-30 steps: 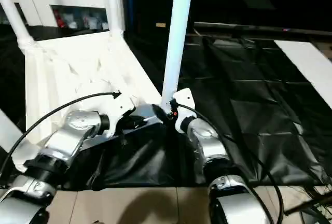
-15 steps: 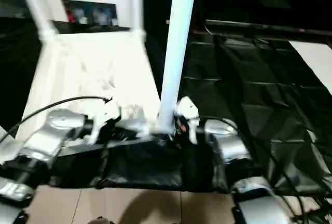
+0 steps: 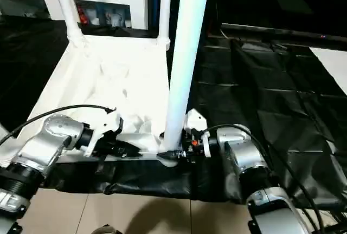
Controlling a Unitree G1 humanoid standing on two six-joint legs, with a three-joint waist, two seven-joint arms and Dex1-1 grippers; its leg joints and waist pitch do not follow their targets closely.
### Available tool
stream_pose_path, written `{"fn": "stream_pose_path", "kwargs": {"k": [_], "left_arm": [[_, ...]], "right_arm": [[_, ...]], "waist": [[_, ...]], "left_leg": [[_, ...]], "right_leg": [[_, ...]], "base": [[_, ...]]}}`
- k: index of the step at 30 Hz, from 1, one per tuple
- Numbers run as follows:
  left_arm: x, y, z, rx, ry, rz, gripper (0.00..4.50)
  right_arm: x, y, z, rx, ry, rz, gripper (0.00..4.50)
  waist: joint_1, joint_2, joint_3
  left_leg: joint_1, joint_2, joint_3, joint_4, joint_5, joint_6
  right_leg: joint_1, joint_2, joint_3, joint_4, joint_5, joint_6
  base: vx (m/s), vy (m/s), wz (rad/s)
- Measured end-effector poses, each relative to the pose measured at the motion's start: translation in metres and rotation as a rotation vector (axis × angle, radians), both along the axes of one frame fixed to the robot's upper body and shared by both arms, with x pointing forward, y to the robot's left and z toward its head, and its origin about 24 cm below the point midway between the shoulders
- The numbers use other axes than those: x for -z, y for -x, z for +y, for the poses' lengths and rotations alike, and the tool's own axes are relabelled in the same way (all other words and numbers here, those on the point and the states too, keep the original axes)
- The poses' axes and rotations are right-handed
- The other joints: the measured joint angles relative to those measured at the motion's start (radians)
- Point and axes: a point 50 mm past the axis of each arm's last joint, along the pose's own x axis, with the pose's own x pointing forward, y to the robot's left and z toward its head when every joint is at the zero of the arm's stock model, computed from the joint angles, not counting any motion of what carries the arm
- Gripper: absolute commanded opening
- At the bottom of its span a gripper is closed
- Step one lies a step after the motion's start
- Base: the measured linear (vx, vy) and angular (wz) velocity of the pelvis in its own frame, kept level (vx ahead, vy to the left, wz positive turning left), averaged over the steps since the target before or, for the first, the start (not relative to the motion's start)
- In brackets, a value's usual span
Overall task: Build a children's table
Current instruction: Rotate leg to tighten
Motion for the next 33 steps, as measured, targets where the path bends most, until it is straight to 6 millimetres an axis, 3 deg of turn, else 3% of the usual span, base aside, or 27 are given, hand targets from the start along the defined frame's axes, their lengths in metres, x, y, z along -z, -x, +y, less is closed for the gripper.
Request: {"fn": "stream_pose_path", "kwargs": {"k": [5,7,13,14,16,20,24,28,33], "left_arm": [[0.005,-0.013,-0.01,-0.17,-0.008,-0.073,0.0],[0.005,-0.015,-0.012,-0.204,-0.011,-0.095,0.0],[0.007,-0.025,-0.029,-0.302,-0.021,-0.151,0.0],[0.007,-0.025,-0.031,-0.312,-0.02,-0.155,0.0],[0.007,-0.026,-0.035,-0.32,-0.019,-0.165,0.0],[0.006,-0.026,-0.037,-0.317,-0.016,-0.167,0.0],[0.005,-0.025,-0.034,-0.293,-0.005,-0.151,0.0],[0.003,-0.02,-0.026,-0.222,0.01,-0.115,0.0],[0.001,-0.008,-0.012,-0.082,0.024,-0.046,0.0]], "right_arm": [[0.007,-0.02,0.014,0.354,0.005,-0.039,2.7],[0.008,-0.023,0.017,0.426,0.007,-0.049,2.7],[0.008,-0.035,0.03,0.685,0.017,-0.068,2.7],[0.008,-0.036,0.031,0.707,0.013,-0.067,3.05],[0.008,-0.037,0.03,0.734,0.009,-0.073,3.26],[0.008,-0.037,0.031,0.73,0.008,-0.09,3.69],[0.007,-0.035,0.029,0.682,-0.012,-0.095,3.69],[0.006,-0.029,0.021,0.521,-0.024,-0.109,3.69],[0.001,-0.013,0.004,0.183,0.01,-0.108,3.69]], "waist": [[-0.04,-0.003,-0.001],[-0.046,-0.002,-0.001],[-0.051,0.0,-0.001],[-0.05,0.0,-0.002],[-0.049,0.001,-0.002],[-0.048,0.002,-0.002],[-0.048,0.005,0.0],[-0.045,0.009,0.002],[-0.038,0.011,0.003]], "left_leg": [[0.012,-0.001,-0.002,0.0,0.0,-0.001],[0.016,-0.002,-0.002,0.0,0.0,-0.001],[0.016,-0.002,-0.002,-0.001,0.0,-0.001],[0.016,-0.002,-0.002,-0.002,0.0,-0.001],[0.016,-0.002,-0.002,-0.005,0.0,-0.001],[0.015,-0.002,-0.002,-0.008,0.0,-0.001],[0.015,-0.002,-0.001,-0.008,0.0,-0.001],[0.01,-0.002,-0.001,-0.01,0.0,-0.001],[0.005,-0.002,0.0,-0.008,-0.001,0.0]], "right_leg": [[0.008,0.0,0.0,-0.004,-0.003,0.006],[0.009,0.0,0.0,-0.005,-0.003,0.006],[0.009,0.0,0.001,-0.004,-0.002,0.006],[0.009,0.0,0.001,-0.004,-0.002,0.006],[0.009,0.0,0.001,-0.005,-0.002,0.006],[0.008,0.0,0.0,-0.005,-0.002,0.005],[0.007,0.0,0.0,-0.005,-0.002,0.005],[0.006,0.0,0.0,-0.005,-0.002,0.003],[0.003,0.0,0.0,-0.005,-0.002,0.003]], "base": [[0.0,0.0,0.0],[0.0,0.0,0.0],[0.0,0.0,0.0],[0.0,0.0,0.0],[0.0,0.0,0.0],[0.0,0.0,0.0],[0.0,0.0,0.0],[0.0,0.0,0.0],[0.0,0.0,0.0]]}}
